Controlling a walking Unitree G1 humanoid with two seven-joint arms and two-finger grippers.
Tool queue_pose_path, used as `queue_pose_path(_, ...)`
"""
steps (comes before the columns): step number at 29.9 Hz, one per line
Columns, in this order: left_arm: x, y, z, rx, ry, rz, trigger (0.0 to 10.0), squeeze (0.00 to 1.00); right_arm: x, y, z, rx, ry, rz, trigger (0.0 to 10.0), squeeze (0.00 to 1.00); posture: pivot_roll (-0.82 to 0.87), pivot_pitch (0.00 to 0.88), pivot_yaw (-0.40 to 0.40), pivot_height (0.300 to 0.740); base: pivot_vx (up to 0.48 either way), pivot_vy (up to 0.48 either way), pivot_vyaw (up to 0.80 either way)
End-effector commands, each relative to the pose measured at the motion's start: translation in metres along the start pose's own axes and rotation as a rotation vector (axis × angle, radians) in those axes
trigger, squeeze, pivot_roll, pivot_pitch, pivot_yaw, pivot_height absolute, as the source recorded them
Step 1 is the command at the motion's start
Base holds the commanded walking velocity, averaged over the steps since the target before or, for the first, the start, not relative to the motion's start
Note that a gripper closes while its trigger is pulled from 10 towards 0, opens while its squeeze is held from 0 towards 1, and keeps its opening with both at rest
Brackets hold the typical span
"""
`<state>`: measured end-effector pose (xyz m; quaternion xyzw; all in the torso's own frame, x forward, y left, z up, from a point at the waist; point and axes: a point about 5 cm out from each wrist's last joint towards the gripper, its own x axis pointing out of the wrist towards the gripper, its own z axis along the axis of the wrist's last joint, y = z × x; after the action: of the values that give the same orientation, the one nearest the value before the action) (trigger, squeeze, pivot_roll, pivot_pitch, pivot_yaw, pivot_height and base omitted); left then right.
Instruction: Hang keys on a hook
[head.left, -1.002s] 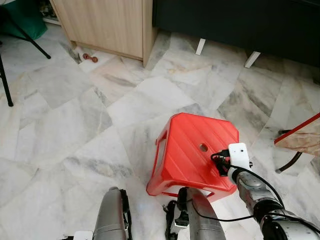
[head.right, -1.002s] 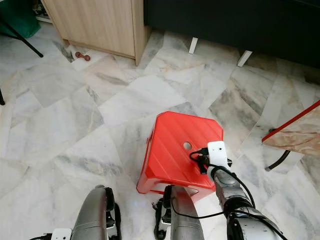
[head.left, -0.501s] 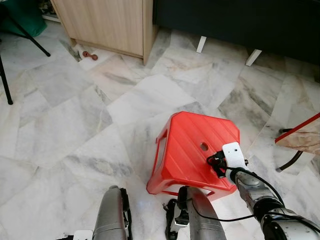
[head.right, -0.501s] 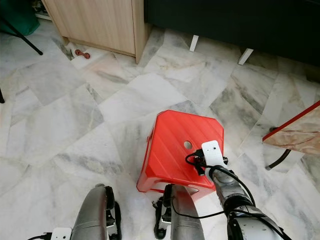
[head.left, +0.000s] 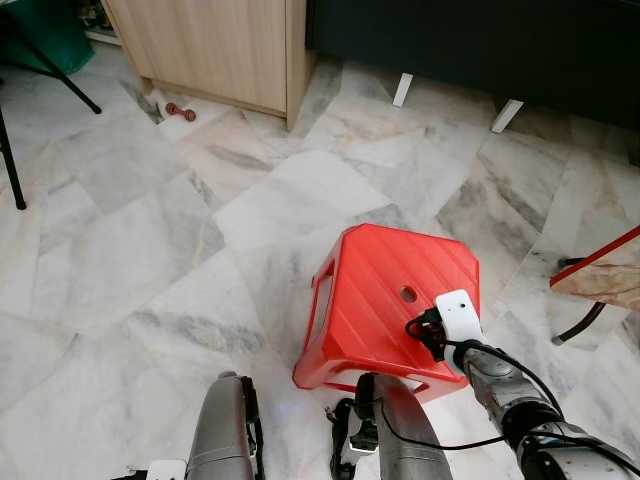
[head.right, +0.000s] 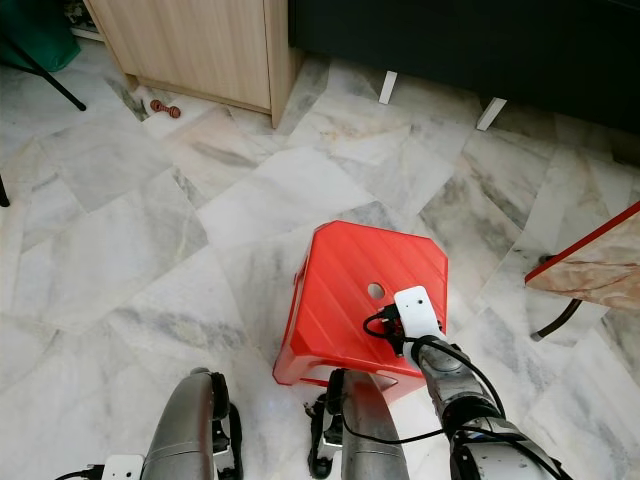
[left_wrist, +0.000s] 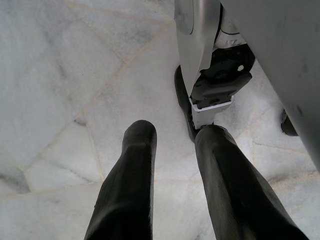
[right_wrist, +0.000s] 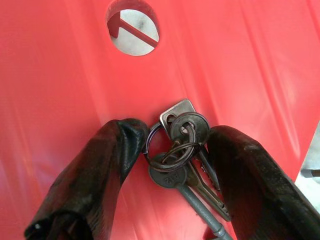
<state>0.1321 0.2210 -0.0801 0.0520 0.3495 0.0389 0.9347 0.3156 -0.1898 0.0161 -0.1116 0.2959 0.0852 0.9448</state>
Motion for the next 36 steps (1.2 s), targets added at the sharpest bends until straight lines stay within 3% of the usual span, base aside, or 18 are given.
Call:
queue_pose_path(1, -0.007, -0.02, -0.017, 0.036, 0.07, -0.085, 10.0, 0.0, -0.005, 0.014, -0.038, -0.005, 0.145, 0.06, 0.0, 0.0, 0.04, 0.382, -0.138, 0.614, 0.0, 0.0, 0.0)
queue_pose_path(15, -0.006, -0.018, -0.016, 0.042, 0.075, -0.083, 10.0, 0.0, -0.003, 0.017, -0.033, 0.013, 0.119, 0.065, 0.0, 0.0, 0.05, 0.376, -0.137, 0.614, 0.0, 0.0, 0.0)
queue_pose_path(36, 0.008, -0.009, 0.001, 0.056, 0.068, -0.045, 10.0, 0.0, 0.001, 0.007, 0.007, 0.158, -0.098, 0.012, 0.0, 0.0, 0.06, 0.298, -0.125, 0.614, 0.0, 0.0, 0.0)
